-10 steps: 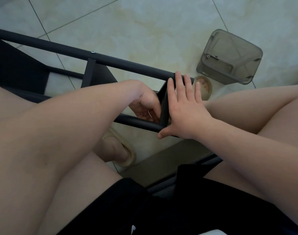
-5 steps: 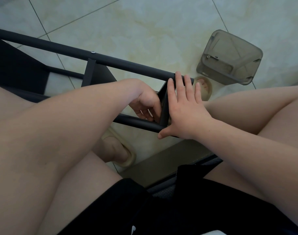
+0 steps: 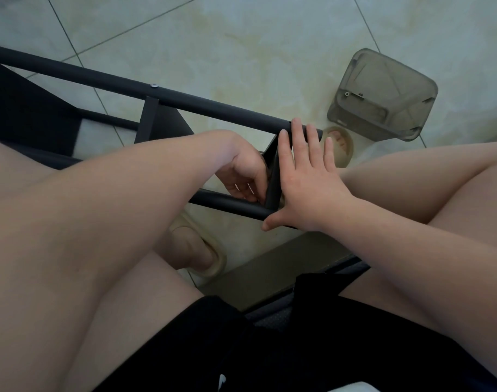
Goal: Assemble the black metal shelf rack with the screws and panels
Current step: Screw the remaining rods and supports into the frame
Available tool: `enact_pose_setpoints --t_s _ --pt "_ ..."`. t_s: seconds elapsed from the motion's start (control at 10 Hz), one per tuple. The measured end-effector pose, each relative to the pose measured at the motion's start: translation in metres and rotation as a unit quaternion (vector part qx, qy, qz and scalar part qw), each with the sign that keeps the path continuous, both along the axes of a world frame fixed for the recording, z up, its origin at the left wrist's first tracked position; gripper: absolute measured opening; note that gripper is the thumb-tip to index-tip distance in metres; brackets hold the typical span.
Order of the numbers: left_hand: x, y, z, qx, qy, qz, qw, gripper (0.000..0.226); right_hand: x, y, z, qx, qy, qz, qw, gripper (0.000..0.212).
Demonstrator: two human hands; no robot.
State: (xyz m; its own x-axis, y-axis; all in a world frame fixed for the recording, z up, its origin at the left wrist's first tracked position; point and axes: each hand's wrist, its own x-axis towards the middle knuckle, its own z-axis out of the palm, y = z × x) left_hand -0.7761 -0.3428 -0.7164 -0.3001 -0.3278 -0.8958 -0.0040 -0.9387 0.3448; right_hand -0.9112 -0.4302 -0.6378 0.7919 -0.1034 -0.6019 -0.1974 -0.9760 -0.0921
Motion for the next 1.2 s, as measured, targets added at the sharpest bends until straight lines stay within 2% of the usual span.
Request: enact_pose_setpoints --t_s 0.2,0.4,0.9,1.2 --pt "0.0023 0.0035 -0.0005 0.009 0.015 -0.003 1.0 0.02 0.0006 -0.0004 0.0003 -0.001 0.0 0.001 1.0 0.162" --pt "-0.0009 0.0027 -0.0025 0.003 -0.012 -0.002 1.0 0.005 0.0007 -0.0002 0.0007 0.002 0.001 -0.001 1.0 0.162" --pt "0.0033 -0.0008 0.0012 0.014 0.002 -0.009 1.0 0.014 0.001 0.0007 0.0009 0.004 0.0 -0.001 1.0 0.162" --pt "0.0006 0.001 -0.0014 0.018 -0.016 -0.01 1.0 0.009 0.0013 0.0 0.0001 0.007 -0.003 -0.003 1.0 0.162"
